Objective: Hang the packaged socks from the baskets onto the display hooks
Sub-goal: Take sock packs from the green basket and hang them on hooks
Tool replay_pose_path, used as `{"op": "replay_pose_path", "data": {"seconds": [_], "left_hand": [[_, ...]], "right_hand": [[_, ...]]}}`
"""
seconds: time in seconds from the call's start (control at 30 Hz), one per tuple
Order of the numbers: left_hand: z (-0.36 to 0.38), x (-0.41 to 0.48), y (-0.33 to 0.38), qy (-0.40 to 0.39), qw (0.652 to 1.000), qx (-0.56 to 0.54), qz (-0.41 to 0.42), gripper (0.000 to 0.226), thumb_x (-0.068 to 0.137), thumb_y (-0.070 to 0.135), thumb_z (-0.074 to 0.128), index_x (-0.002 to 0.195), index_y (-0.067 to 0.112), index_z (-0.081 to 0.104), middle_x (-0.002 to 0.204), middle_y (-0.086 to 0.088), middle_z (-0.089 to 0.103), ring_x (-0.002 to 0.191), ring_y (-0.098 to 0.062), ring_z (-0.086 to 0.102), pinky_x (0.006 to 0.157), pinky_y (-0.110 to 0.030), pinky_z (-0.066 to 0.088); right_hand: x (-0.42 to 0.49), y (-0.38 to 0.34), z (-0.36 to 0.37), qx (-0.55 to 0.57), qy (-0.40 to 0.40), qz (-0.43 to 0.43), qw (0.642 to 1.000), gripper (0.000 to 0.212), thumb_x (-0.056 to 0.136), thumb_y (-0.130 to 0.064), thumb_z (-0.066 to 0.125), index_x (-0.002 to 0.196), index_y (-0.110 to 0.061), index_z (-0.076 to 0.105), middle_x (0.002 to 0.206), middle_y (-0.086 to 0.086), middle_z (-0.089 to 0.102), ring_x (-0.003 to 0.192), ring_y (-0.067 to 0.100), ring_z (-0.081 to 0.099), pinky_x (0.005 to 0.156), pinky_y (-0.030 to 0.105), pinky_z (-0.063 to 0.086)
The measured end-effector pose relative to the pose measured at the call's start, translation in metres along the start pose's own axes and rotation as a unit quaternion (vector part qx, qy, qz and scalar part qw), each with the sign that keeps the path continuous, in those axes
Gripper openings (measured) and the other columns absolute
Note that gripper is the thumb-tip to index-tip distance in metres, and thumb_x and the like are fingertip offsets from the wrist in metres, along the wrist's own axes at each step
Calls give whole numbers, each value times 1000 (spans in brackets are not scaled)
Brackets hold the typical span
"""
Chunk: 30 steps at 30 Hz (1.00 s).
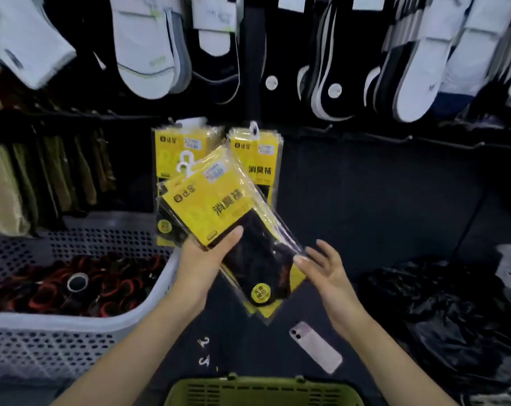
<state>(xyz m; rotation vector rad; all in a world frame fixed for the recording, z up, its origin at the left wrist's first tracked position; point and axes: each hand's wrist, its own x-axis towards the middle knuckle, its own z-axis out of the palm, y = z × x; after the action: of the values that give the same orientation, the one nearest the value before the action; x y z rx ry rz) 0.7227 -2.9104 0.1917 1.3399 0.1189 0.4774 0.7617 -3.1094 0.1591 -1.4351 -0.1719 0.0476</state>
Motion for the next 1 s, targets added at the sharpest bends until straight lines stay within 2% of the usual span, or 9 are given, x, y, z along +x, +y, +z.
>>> {"op": "replay_pose_path", "data": {"seconds": [0.13, 0.27, 0.4, 0.5, 0.6, 0.67, 0.73, 0.9, 1.0], "left_hand": [[-24, 15, 2, -18, 997, 69, 19, 45, 52, 43, 82, 94, 33, 68, 92, 21, 73, 83, 6, 67, 65, -11, 50], [-41, 28, -5, -48, 991, 122, -3, 54, 48, 48, 84, 98, 31, 69, 91, 21, 73, 83, 4, 68, 68, -15, 48], [-52, 36, -10, -61, 992, 106, 7, 62, 46, 49, 86, 102, 30, 67, 94, 19, 73, 86, 1, 69, 69, -16, 51], [-57, 39, -9, -55, 994, 85, 45, 49, 55, 47, 81, 99, 27, 68, 92, 18, 74, 84, 1, 69, 63, -9, 51], [-61, 41, -5, -36, 993, 79, 76, 26, 76, 49, 60, 77, 23, 67, 56, 19, 65, 52, 3, 62, 46, -3, 39], [-63, 42, -5, -17, 993, 80, 90, 38, 80, 55, 51, 59, 24, 59, 38, 14, 37, 35, -2, 36, 38, -7, 27], [-66, 46, -9, 12, 990, 94, 108, 44, 79, 58, 47, 59, 23, 64, 39, 12, 34, 35, -2, 33, 39, -9, 25], [-74, 55, -9, 63, 987, 77, 127, 41, 79, 58, 46, 71, 27, 71, 61, 9, 69, 53, 0, 61, 49, -9, 43], [-78, 61, -5, 62, 986, 75, 132, 61, 80, 59, 47, 84, 2, 69, 69, -14, 66, 68, -17, 62, 63, -30, 49]], "right_hand": [[19, -35, 24, -66, -36, -124, 989, 67, 66, -43, 70, 128, -27, 50, 124, -13, 58, 111, -6, 57, 81, 9, 48], [35, -52, 66, -85, -82, -168, 979, 66, 65, -45, 73, 125, -28, 51, 113, -12, 62, 102, -2, 61, 87, 19, 51], [45, -49, 102, -63, -77, -172, 980, 41, 62, -41, 77, 92, -19, 61, 84, -7, 68, 83, 6, 66, 74, 21, 54], [49, -45, 112, -37, -79, -146, 985, 35, 66, -37, 74, 90, -14, 64, 89, 2, 73, 87, 13, 70, 73, 23, 56], [50, -42, 107, -17, -87, -112, 990, 26, 78, -28, 69, 98, -12, 64, 93, -3, 75, 87, 10, 70, 68, 16, 53], [49, -40, 101, -11, -81, -92, 992, 20, 85, -23, 64, 103, -14, 63, 96, -2, 75, 89, 11, 71, 70, 19, 54], [50, -39, 91, 0, -62, -88, 994, 18, 88, -20, 60, 106, -14, 62, 99, 1, 75, 91, 14, 71, 76, 23, 56], [67, -59, 66, 42, 51, -112, 992, 13, 93, -14, 55, 104, -13, 62, 98, 5, 74, 90, 16, 70, 78, 28, 53], [85, -80, 63, 15, 77, -145, 986, 10, 94, -14, 55, 100, -18, 62, 97, 0, 73, 90, 11, 68, 82, 26, 52]]}}
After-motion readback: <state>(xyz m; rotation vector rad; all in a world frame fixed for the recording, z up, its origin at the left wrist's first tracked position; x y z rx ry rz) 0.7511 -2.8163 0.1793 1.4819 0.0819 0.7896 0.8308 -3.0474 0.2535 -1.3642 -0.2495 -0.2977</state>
